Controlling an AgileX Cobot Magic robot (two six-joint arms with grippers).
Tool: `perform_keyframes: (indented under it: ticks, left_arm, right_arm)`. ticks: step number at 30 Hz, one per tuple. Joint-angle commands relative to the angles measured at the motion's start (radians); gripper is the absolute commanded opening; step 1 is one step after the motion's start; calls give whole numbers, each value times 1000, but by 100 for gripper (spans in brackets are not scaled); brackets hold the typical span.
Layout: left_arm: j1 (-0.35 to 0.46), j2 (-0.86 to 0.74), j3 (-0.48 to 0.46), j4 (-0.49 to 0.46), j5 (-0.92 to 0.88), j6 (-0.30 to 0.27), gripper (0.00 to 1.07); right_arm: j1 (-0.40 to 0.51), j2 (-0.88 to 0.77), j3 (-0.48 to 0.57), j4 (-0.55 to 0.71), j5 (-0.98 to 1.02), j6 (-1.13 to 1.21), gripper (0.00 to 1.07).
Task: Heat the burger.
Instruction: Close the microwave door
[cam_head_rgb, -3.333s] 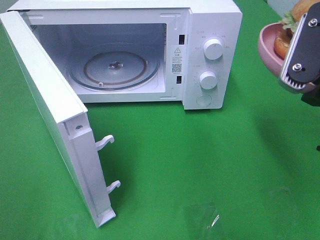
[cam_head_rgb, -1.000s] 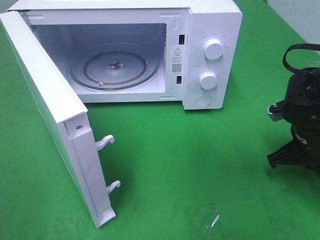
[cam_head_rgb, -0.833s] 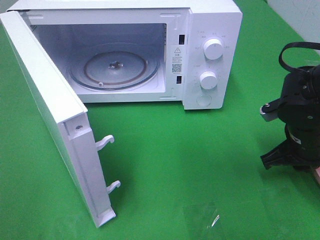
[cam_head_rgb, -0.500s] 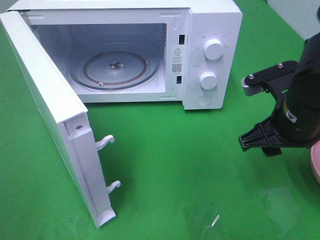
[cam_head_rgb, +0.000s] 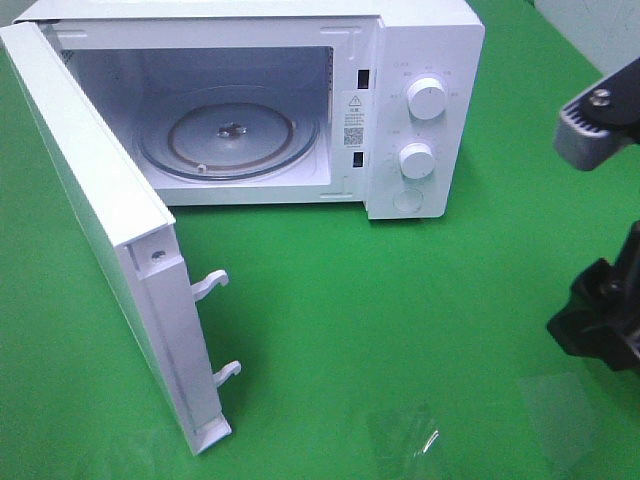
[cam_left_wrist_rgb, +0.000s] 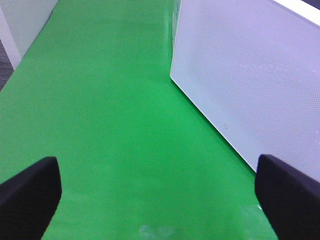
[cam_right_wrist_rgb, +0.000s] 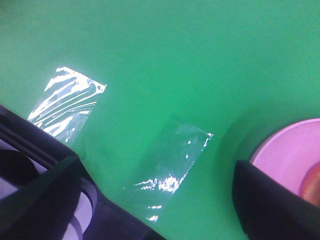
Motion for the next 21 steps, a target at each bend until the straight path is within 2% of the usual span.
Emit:
perform_keyframes:
  ticks: [1, 10, 12, 13, 14, 17, 19, 20, 21]
  left_arm:
    - [2, -4, 1, -2, -1, 0, 100]
    - [2, -4, 1, -2, -1, 0, 100]
    - [2, -4, 1, -2, -1, 0, 100]
    - [2, -4, 1, -2, -1, 0, 100]
    - [2, -4, 1, -2, -1, 0, 100]
    - [2, -4, 1, -2, -1, 0, 100]
    - [2, -4, 1, -2, -1, 0, 100]
    - [2, -4, 1, -2, -1, 0, 100]
    - [2, -4, 1, -2, -1, 0, 100]
  right_arm:
    - [1, -59, -1, 8, 50, -29, 79]
    - [-10, -331, 101, 10, 138, -28, 78]
    - [-118, -475, 179, 20, 134, -28, 78]
    - [-118, -475, 179, 20, 134, -28, 78]
    - [-187, -539, 205, 32, 131, -29, 78]
    - [-229, -574, 214, 43, 130, -29, 77]
    - [-333, -690, 220, 84, 99, -44, 76]
    - [-333, -690, 220, 84, 99, -44, 76]
    - [-374, -730, 220, 110, 74, -53, 76]
